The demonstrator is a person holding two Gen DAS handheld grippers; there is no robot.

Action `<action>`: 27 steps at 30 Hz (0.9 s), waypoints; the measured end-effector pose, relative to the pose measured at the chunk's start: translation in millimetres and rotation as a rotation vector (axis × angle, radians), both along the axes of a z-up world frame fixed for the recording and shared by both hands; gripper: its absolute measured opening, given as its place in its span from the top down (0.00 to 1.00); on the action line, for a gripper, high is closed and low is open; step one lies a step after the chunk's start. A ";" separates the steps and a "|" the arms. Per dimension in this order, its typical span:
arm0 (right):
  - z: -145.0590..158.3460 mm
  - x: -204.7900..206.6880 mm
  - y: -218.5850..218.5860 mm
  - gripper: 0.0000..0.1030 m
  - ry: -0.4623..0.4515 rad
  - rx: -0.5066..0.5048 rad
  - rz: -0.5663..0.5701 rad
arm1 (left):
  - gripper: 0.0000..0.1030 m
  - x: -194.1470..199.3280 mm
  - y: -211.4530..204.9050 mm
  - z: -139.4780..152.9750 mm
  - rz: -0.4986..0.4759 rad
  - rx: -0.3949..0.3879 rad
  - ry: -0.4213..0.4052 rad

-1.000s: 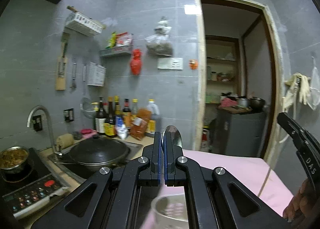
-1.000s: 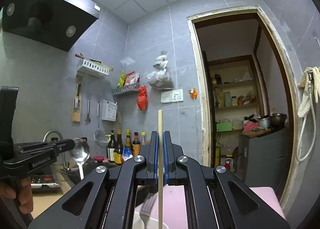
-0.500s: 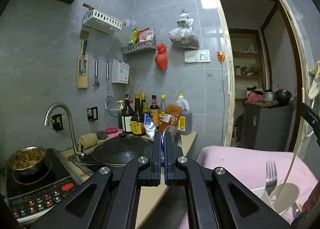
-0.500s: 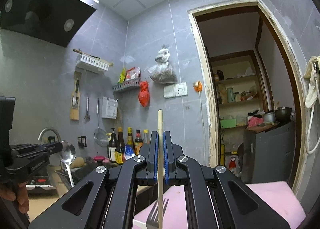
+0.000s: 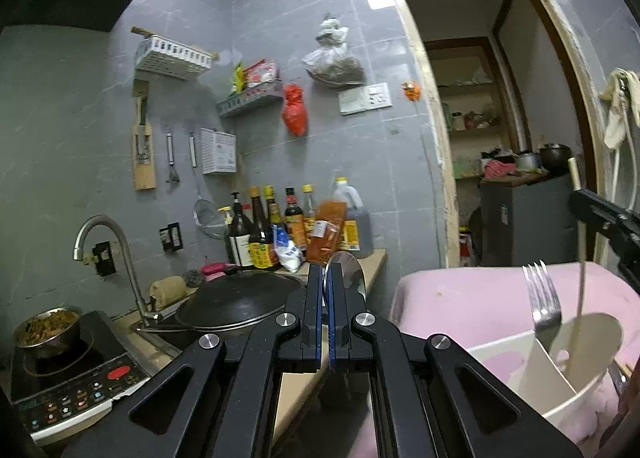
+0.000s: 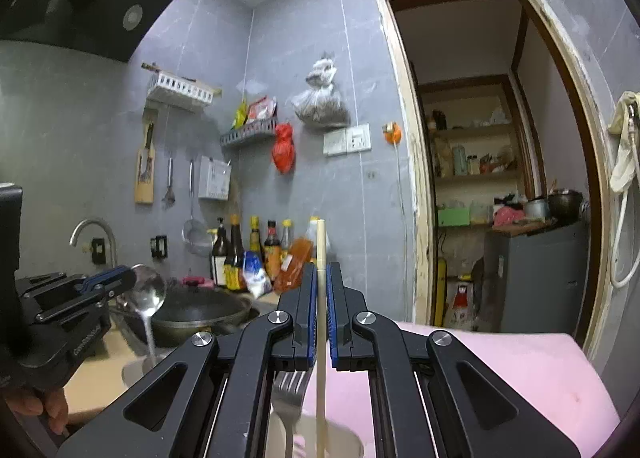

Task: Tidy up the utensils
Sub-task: 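Drop the chopstick into the caddy while the left gripper drops the spoon in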

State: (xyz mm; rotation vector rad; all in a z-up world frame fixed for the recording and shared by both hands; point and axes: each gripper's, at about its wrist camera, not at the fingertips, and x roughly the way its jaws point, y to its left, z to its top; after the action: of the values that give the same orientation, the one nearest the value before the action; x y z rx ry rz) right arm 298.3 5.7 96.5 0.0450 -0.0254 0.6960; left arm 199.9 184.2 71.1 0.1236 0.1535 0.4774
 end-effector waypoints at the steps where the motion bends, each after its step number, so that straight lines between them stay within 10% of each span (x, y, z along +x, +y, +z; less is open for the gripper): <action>1: -2.1 0.2 -0.5 0.97 0.011 -0.006 0.003 | 0.99 0.3 -1.4 -0.6 -0.011 -0.003 0.006; 10: -7.9 4.4 -5.6 0.93 0.117 -0.020 0.043 | 0.95 7.6 5.3 2.7 -0.210 -0.227 0.079; 15: -2.8 0.1 -12.6 0.75 0.129 -0.005 0.046 | 0.91 7.7 7.1 10.8 -0.268 -0.310 0.091; 19: 4.9 -4.2 -22.3 0.72 0.131 0.005 0.029 | 0.65 0.8 6.5 19.2 -0.292 -0.363 0.056; 27: 18.0 -22.8 -55.9 0.21 0.087 0.019 -0.065 | 0.45 -13.4 -15.9 35.0 -0.314 -0.378 0.020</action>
State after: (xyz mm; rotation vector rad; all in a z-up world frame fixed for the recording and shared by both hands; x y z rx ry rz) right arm 275.5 -50.2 114.5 0.0924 0.0496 0.6279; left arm 186.5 168.3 106.1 -0.2164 0.2371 0.1279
